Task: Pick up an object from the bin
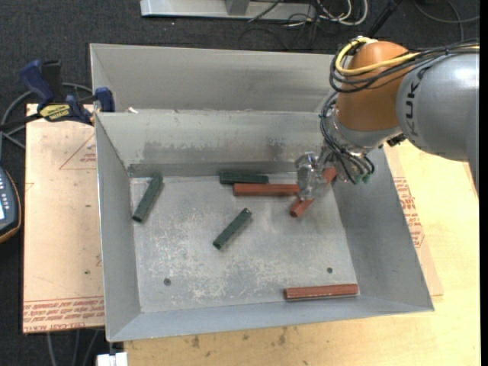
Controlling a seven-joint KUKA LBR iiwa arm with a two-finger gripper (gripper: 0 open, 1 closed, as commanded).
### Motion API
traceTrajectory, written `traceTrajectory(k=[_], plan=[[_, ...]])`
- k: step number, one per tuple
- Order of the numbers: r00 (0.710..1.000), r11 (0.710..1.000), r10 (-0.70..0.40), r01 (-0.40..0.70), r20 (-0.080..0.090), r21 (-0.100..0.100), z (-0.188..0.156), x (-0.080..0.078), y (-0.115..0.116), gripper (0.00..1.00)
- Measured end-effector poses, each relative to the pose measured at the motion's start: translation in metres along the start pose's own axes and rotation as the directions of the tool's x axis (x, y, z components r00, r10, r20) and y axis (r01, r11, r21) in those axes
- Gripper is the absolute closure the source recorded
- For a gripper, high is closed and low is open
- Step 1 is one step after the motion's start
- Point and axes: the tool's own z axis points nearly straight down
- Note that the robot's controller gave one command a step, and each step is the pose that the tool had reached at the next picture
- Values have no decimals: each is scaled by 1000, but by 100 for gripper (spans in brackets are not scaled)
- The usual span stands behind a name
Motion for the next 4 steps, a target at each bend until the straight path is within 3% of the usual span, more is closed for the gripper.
traceTrajectory(k=[1, 2, 3, 4], plan=[[1000, 1000, 1, -1, -3, -1, 1, 1, 0, 0], [969, 969, 248, -248, -8, 0, 47, 0, -9, 0], [969, 969, 247, -247, -5, 0, 46, -1, -9, 100], [983, 983, 185, -185, 5, 0, -110, -1, 15, 100]])
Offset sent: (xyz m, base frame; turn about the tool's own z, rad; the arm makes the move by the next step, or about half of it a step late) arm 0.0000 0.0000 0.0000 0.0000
